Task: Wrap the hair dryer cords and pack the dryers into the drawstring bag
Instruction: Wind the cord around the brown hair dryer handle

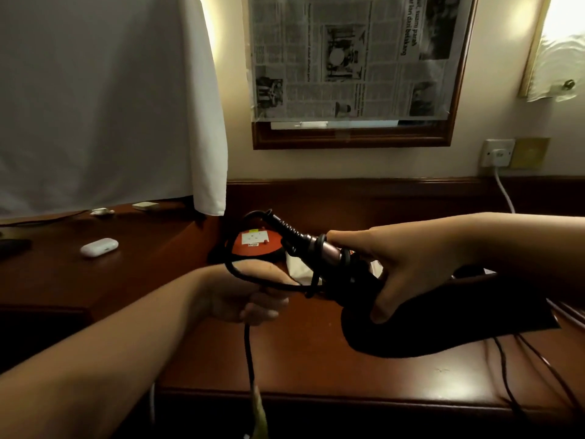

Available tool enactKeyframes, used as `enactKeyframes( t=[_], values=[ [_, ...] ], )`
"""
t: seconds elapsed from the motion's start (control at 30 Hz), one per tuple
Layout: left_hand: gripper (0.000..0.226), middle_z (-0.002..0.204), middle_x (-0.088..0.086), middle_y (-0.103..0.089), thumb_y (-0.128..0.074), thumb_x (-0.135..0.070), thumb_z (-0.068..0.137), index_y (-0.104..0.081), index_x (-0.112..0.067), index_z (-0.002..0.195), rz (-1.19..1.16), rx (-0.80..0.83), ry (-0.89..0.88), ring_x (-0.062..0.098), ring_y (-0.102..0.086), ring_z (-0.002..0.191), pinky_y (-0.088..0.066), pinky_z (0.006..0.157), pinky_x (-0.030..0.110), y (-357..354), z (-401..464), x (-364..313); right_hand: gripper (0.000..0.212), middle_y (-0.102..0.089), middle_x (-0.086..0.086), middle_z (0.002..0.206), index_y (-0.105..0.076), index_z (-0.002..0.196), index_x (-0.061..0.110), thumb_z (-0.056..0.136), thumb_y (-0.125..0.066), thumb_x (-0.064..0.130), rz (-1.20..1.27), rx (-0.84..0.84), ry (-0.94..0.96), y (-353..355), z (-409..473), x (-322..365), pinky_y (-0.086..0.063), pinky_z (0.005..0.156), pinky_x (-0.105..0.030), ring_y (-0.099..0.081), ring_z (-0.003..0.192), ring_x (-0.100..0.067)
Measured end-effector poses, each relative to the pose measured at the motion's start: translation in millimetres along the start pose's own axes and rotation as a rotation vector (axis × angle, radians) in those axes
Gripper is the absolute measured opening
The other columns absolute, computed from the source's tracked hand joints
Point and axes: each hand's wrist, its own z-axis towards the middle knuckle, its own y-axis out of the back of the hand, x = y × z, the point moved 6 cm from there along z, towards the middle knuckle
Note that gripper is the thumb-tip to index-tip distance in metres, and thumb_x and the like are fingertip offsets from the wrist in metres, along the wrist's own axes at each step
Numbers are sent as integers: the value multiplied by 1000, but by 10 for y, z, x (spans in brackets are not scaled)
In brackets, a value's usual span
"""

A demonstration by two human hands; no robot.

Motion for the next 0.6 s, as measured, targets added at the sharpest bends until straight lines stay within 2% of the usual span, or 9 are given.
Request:
enactKeyframes(
  t=[0.07,0.13,0.17,0.27,0.33,0.4,0.47,0.53,0.6],
  values=[
    [32,49,-12,-45,-57,-27,97,-69,-24,68,35,17,57,0,-38,37,-20,39,17,62,22,-153,71,-69,6,104,-40,125,46,77,-90,28,-46,31,-10,-12,-50,54,-64,65,-39,-73,78,-12],
    [18,51,-10,-48,-75,-29,86,-69,-25,70,10,45,181,0,-36,36,-23,36,15,51,22,-290,70,-69,3,103,-38,126,48,79,-88,29,-152,51,-46,-35,-53,72,-62,60,-34,-72,74,-11],
    [19,52,-8,-49,-78,-32,83,-67,-22,71,24,28,244,2,-36,37,-22,36,16,39,10,-360,70,-69,3,103,-37,128,48,81,-86,30,-207,59,-65,-51,-43,69,-62,59,-32,-72,73,-11],
    [24,54,-4,-36,-56,-23,92,-65,-6,76,74,-331,275,4,-30,35,-16,35,16,142,-82,-697,58,-66,6,102,-39,123,45,84,-81,32,-377,66,-108,-86,9,38,-63,67,-37,-70,78,-12],
    [29,56,-4,-35,-45,-19,98,-67,-2,91,129,-436,256,3,-29,34,-18,31,14,54,-141,-915,54,-60,8,95,-37,117,43,85,-79,35,-494,58,-139,-62,42,4,-58,62,-33,-64,75,-11],
    [28,57,-4,-39,-43,-18,100,-65,-1,105,273,-474,270,5,-30,35,-18,32,15,15,-103,-1016,56,-56,9,90,-37,119,42,84,-80,36,-549,49,-167,-24,96,-32,-49,56,-27,-59,71,-8],
    [31,58,-2,-47,-45,-17,101,-61,3,119,451,-539,265,8,-34,38,-23,36,17,-12,-31,-1092,63,-55,9,87,-41,132,36,83,-81,35,-577,35,-185,4,176,-78,-43,53,-25,-57,68,-8],
    [34,60,0,-54,-48,-14,100,-64,7,120,638,-607,240,10,-41,39,-30,40,20,-44,49,-1170,67,-57,8,88,-41,138,33,83,-80,34,-589,37,-195,11,263,-141,-44,52,-25,-59,69,-9],
    [32,65,3,-61,-48,-14,100,-71,5,111,826,-686,228,13,-48,43,-38,46,24,-55,117,-1222,68,-57,7,90,-42,138,31,82,-81,34,-589,38,-205,26,324,-208,-45,54,-25,-59,71,-11]
  ],
)
